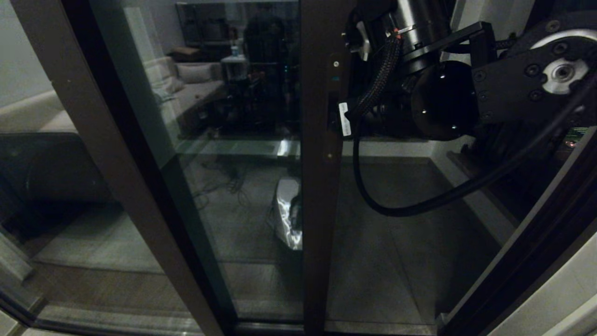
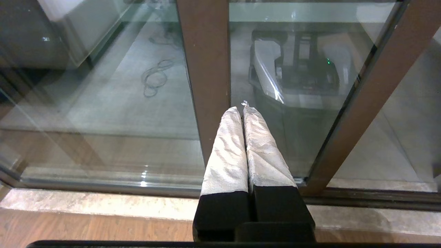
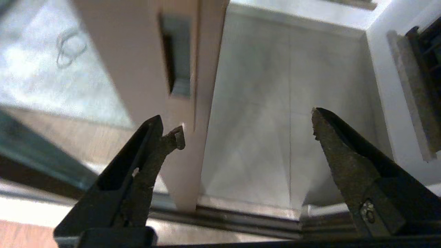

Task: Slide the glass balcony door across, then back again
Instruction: Close the slid door

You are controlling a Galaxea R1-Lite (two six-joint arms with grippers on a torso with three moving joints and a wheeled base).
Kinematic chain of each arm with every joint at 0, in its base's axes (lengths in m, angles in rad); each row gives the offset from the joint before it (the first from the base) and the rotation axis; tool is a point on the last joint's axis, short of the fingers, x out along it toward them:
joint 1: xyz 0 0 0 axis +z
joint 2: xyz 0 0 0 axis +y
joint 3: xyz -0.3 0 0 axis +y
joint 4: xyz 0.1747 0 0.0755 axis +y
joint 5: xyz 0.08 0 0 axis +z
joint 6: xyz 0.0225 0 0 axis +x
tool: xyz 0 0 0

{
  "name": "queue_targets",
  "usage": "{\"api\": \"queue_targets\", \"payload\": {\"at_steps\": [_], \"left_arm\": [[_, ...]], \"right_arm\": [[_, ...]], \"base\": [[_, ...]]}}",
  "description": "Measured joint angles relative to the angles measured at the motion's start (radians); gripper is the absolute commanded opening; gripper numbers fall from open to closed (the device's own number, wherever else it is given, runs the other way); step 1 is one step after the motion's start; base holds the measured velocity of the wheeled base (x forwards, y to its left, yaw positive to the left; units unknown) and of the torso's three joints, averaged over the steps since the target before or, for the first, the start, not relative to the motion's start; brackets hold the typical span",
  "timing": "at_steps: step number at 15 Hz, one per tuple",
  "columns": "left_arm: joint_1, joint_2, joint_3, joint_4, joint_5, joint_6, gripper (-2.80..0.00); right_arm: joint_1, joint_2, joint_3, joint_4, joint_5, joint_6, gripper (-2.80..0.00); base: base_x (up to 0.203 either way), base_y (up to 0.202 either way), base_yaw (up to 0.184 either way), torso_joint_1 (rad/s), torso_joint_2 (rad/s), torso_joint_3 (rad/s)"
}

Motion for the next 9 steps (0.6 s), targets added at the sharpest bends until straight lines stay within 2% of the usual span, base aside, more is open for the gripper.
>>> {"api": "queue_targets", "payload": {"at_steps": [9], "left_arm": [[0.000, 0.000, 0.000, 0.000, 0.000, 0.000, -2.80]], "right_arm": [[-0.040, 0.026, -0.001, -0.079, 0.005, -0.039, 0.00]], "base": [[0.000, 0.000, 0.000, 0.000, 0.00, 0.000]]}}
